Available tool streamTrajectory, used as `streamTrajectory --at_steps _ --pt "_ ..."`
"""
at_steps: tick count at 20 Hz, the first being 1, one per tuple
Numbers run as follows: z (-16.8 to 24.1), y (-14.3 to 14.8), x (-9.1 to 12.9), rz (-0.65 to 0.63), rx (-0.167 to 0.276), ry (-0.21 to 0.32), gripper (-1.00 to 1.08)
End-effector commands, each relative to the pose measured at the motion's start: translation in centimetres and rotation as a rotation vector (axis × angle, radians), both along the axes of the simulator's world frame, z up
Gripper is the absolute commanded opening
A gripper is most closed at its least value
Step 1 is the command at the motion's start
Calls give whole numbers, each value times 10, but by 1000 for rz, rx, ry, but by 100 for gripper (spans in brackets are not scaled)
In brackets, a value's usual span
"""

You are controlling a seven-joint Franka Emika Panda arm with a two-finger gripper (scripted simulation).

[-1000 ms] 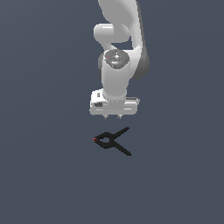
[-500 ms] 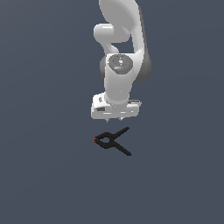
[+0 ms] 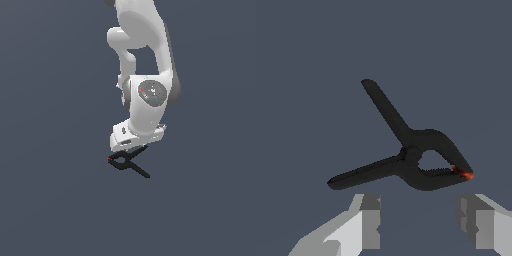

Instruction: Pick up the object and move it to a goal position.

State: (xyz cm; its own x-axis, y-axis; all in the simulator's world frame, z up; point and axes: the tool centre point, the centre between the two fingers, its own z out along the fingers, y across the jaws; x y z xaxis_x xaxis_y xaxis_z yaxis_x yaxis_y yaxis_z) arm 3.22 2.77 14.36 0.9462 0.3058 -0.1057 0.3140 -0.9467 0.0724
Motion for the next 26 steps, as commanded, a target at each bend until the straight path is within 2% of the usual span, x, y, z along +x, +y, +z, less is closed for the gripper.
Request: streamTrajectory --at_steps 1,14,26 --pt "-9 6 11 68 -14 16 28" --pt "-59 37 55 406 -90 109 28" --pt "-90 51 71 582 -133 168 28"
